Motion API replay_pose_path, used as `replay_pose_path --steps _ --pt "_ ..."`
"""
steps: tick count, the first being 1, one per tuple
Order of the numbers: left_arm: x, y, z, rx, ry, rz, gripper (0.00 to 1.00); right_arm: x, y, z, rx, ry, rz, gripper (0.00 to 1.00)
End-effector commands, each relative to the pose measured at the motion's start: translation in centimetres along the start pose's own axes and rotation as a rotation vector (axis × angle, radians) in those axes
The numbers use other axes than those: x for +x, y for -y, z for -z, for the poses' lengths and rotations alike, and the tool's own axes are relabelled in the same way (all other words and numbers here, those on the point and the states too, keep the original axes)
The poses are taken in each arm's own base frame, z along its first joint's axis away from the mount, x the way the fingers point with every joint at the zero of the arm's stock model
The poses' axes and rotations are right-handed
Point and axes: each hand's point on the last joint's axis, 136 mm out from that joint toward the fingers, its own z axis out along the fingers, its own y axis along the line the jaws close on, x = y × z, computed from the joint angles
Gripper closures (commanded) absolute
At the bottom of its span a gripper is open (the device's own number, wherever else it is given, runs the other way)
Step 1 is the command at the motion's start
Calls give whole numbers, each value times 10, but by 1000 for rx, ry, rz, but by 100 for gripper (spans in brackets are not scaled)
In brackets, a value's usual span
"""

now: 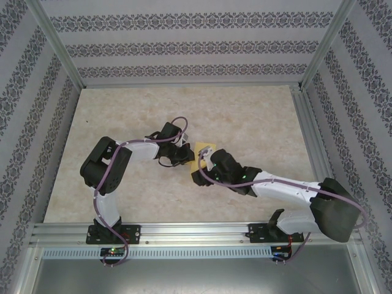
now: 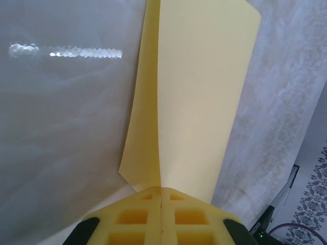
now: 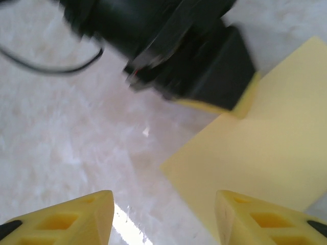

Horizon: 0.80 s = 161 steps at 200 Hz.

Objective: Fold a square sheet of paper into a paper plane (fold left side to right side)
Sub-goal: Third fold the triangle at the center of the table.

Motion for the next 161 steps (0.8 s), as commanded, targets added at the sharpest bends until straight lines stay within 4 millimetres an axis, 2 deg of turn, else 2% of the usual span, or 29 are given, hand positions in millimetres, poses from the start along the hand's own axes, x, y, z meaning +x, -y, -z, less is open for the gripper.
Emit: replay_pose_path --steps 1,33,70,92,133,143,161 --pt "1 17 10 25 10 -9 94 3 -4 -11 97 -29 136 40" --pt "2 16 11 23 9 -6 94 9 -7 -27 196 -63 230 39" --pt "2 18 11 30 4 -7 93 2 -2 -36 284 -57 293 41" --pt "1 19 10 31 3 -5 93 1 -3 -42 292 -65 318 41" --pt "2 19 9 31 -1 -5 93 13 0 -55 303 -120 338 41" --pt "2 19 9 31 -2 -4 93 14 3 -55 320 -131 333 43" --pt "3 19 10 32 -2 -4 93 13 5 -55 336 -130 326 51"
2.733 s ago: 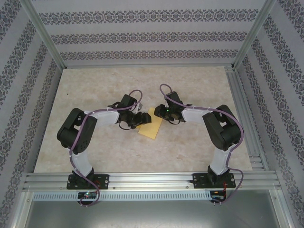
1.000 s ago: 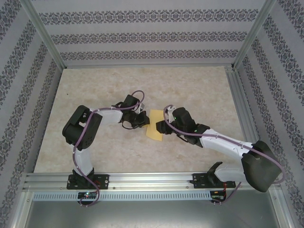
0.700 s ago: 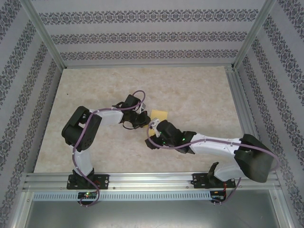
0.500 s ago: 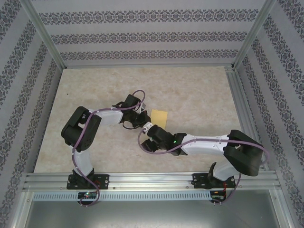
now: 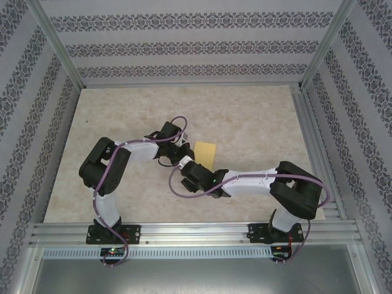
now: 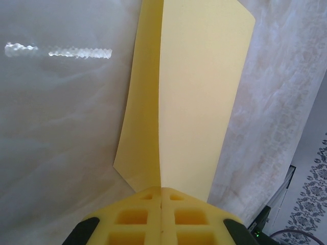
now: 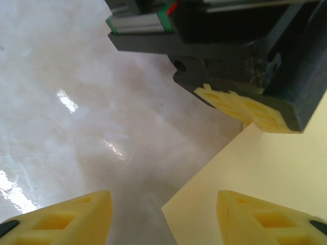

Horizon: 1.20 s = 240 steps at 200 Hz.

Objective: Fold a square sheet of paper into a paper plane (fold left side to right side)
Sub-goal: Third fold the triangle at the center of the table.

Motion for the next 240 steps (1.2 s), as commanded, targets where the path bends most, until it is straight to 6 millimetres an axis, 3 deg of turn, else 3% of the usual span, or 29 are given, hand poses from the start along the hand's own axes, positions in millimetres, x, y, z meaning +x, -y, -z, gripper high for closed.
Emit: replay_pose_path --steps 1,81,124,137,159,187,209,240 --pt "3 17 7 29 -4 -13 93 -6 3 1 39 5 8 52" --pt "3 17 7 28 -3 -16 88 -4 -2 10 -9 6 22 100" --pt "4 20 16 13 14 -43 70 -5 -4 14 -37 8 16 100" --pt "3 21 26 -9 34 -66 64 -5 -8 15 -68 8 11 100" --pt "-2 22 49 -54 76 -100 47 -2 -14 17 -122 3 1 100" --pt "-7 18 80 -82 118 -122 40 1 -17 20 -173 -3 -17 100" --pt "-9 20 88 -93 124 -146 42 0 -18 23 -201 3 -35 100" --pt "-12 46 67 3 66 -191 66 -1 -17 25 -229 16 -69 100"
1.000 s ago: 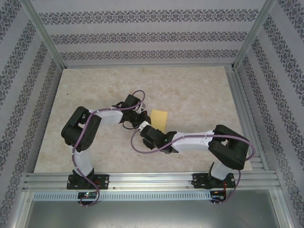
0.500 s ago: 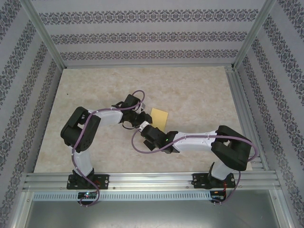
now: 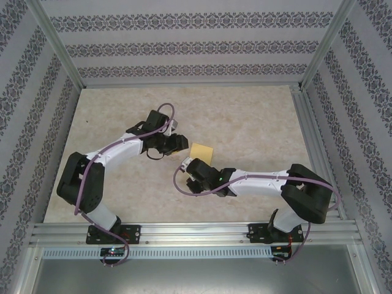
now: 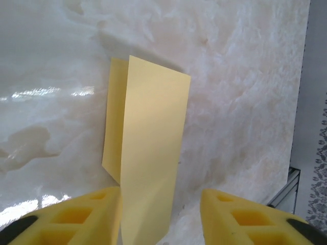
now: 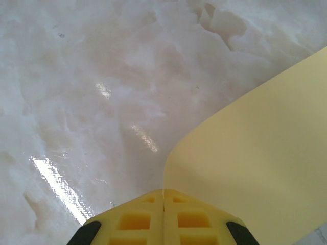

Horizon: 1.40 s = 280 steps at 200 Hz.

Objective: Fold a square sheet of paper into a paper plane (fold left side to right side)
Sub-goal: Third fold the triangle at the center of the table.

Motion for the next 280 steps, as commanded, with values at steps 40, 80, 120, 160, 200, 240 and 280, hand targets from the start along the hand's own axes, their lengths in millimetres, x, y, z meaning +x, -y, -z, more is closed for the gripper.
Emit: replay_pose_path --steps 40,80,120,160,200,240,280 --pt "5 37 -65 73 -164 -108 79 -1 2 4 -52 34 -73 100" --pt "15 29 -106 33 -263 -121 84 1 5 3 -61 39 -102 100" --pt "23 12 -121 -5 -291 -107 86 2 12 5 -79 56 -151 100" --pt "29 -1 -126 -37 -311 -102 87 2 27 6 -98 75 -232 100" --pt "35 -9 -133 -47 -328 -96 87 4 43 1 -139 94 -353 100" --pt "36 -7 -135 -45 -338 -105 87 7 55 -3 -190 99 -462 100" --pt "36 -11 -138 -57 -339 -101 88 5 58 -6 -244 123 -519 100"
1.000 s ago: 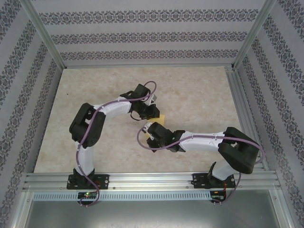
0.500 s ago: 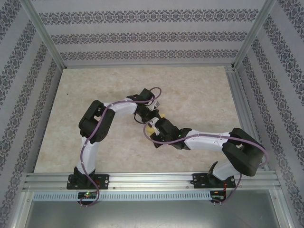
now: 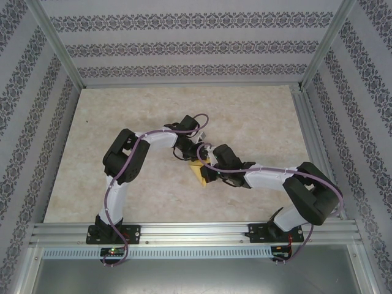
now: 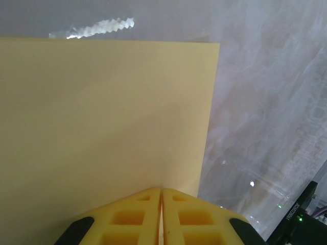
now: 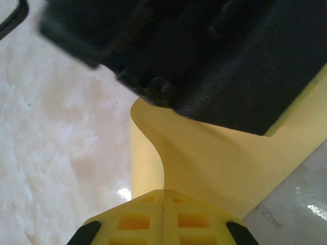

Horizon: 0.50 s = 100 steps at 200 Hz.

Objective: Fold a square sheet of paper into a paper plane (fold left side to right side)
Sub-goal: Third fold the triangle at the center of the table.

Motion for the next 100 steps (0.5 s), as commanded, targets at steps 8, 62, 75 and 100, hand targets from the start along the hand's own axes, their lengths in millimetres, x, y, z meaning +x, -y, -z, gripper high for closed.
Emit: replay_pose_path --steps 8,62,75,100 --pt "5 -5 -11 -30 -34 -13 88 -3 -9 -4 -85 16 -42 100" --pt "-13 16 -9 6 -32 -43 87 9 -9 -3 -94 -23 -43 100" --pt "-17 21 -9 18 -29 -48 87 10 -9 -3 -93 -24 -44 100" --pt "-24 26 -8 18 -30 -56 86 11 -11 -1 -110 -19 -48 100"
